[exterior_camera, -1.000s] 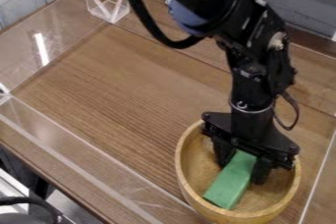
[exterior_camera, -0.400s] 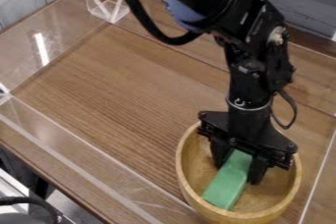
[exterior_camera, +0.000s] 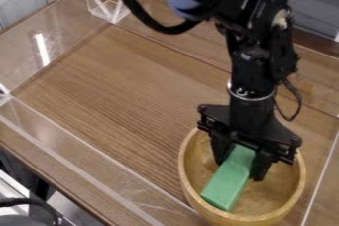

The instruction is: Remove the green block from inside the brown bowl and put it on the table

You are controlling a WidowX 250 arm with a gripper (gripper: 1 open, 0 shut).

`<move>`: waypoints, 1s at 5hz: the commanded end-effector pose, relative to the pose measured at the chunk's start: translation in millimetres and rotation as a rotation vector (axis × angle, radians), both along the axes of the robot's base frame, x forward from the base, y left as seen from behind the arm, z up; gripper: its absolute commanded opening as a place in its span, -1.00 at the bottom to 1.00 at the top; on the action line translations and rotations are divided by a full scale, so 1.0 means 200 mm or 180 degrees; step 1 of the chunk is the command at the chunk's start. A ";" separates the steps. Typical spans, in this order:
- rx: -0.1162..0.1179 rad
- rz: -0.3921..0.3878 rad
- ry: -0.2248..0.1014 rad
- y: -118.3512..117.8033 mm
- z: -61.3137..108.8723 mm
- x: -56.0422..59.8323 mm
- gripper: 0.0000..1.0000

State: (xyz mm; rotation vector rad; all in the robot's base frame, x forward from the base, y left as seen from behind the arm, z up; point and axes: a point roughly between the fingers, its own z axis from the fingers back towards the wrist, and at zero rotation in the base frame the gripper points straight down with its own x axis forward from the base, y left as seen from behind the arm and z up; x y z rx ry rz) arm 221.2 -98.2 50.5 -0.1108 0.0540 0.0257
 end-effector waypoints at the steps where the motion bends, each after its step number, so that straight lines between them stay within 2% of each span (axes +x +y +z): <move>1: -0.0088 0.0034 -0.0191 0.00 0.12 0.05 -1.00; 3: -0.0136 0.0107 -0.0230 0.02 0.26 0.06 -1.00; 4: -0.0145 0.0181 -0.0282 0.04 0.43 0.06 -1.00; 5: -0.0130 0.0264 -0.0355 0.11 0.53 0.07 -1.00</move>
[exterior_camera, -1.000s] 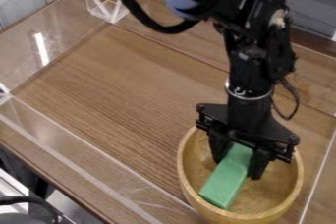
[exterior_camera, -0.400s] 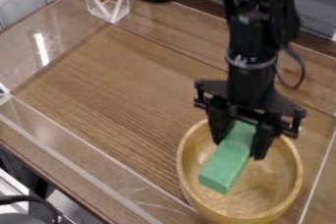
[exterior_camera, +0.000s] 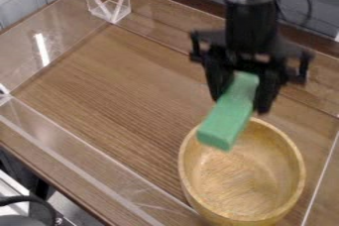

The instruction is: Remove the green block from inside the brown bowl and put it on the table

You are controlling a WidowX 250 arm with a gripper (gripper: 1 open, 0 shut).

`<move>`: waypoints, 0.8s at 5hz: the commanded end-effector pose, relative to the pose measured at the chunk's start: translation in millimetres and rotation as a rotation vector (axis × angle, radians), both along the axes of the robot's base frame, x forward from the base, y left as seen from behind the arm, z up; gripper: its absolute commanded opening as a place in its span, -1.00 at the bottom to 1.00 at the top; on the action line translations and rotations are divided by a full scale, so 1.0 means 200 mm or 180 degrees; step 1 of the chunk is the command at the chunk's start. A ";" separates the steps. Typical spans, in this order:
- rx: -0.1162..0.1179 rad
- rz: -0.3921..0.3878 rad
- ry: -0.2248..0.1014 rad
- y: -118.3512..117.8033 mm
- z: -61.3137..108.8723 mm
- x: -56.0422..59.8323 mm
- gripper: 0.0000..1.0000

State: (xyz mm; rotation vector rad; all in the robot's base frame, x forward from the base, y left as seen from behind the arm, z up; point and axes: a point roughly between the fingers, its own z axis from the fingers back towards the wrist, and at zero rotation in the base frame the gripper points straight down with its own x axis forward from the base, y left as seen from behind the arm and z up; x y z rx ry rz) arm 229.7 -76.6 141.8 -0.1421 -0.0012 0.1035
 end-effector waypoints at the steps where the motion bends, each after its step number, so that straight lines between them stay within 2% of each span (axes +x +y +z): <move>1: -0.0022 0.0040 -0.0259 0.06 0.13 0.03 -1.00; 3: -0.0037 -0.0188 -0.0286 -0.01 0.09 -0.05 -1.00; 4: -0.0044 -0.0278 -0.0299 -0.02 0.10 -0.08 -1.00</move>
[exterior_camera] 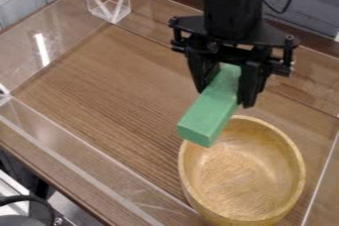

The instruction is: Remove the green block from inside the brown bowl and put it on the table

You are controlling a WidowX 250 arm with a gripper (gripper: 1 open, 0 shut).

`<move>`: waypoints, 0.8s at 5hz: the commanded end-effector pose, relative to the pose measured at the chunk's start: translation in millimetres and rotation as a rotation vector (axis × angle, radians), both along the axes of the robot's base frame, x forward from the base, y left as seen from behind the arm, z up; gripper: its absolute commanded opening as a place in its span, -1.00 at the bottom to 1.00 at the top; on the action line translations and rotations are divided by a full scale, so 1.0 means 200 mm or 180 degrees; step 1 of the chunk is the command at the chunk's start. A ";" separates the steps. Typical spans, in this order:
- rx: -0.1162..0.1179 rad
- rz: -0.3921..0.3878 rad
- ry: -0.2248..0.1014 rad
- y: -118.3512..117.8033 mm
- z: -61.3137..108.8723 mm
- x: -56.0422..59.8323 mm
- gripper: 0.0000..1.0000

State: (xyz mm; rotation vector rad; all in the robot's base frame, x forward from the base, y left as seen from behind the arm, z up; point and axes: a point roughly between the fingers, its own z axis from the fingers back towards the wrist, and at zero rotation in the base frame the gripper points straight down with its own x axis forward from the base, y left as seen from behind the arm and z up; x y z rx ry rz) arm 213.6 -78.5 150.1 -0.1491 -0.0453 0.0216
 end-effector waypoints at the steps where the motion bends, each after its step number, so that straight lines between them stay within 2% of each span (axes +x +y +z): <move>1: -0.0040 -0.0105 -0.0154 -0.01 0.06 -0.02 -1.00; 3: -0.0052 -0.0205 -0.0181 -0.02 0.07 -0.06 -1.00; 4: -0.0053 -0.0186 -0.0199 0.04 0.10 -0.05 -1.00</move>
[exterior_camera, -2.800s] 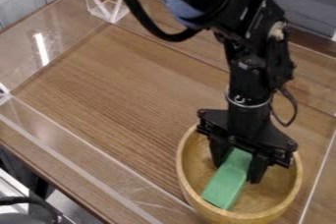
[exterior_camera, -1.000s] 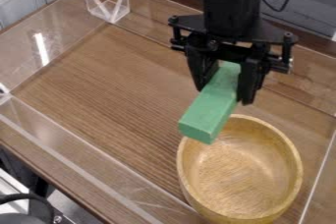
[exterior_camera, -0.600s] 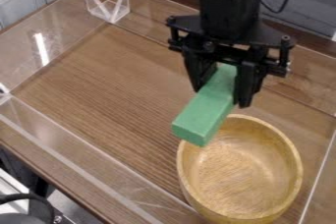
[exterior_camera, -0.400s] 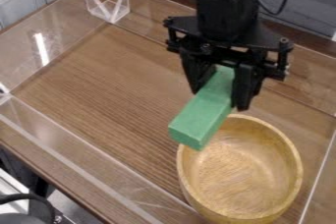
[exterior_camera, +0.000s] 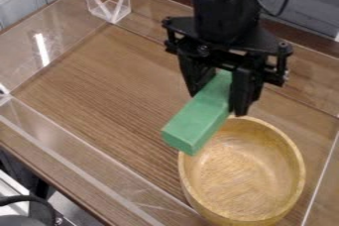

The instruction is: Remove the green block from inside the brown bowl and put it on the table

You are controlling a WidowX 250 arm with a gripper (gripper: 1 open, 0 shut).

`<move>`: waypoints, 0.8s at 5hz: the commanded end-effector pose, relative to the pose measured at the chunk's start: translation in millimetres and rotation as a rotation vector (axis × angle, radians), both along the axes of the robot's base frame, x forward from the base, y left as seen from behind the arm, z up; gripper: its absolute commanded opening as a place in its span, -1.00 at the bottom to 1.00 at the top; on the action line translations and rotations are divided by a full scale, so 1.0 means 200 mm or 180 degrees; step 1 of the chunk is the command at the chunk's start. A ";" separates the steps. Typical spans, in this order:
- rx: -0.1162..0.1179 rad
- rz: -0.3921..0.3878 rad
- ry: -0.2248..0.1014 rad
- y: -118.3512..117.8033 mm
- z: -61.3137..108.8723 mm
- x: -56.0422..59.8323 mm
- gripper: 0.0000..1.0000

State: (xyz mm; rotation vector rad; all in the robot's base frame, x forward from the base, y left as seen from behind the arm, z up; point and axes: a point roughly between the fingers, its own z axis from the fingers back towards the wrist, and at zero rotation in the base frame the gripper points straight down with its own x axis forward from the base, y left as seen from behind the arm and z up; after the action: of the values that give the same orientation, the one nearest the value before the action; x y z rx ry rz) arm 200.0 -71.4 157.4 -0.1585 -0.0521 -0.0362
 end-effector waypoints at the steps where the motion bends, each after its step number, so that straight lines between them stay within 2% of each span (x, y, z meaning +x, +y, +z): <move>1: -0.0033 0.0044 -0.0181 0.07 0.08 0.03 -1.00; 3: -0.0014 0.0184 -0.0263 0.30 0.05 0.09 -1.00; 4: -0.0005 0.0286 -0.0342 0.41 0.03 0.15 -1.00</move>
State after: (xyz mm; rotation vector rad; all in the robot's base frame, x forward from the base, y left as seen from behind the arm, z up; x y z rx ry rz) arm 222.3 8.0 149.0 -0.1634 -0.1085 0.0523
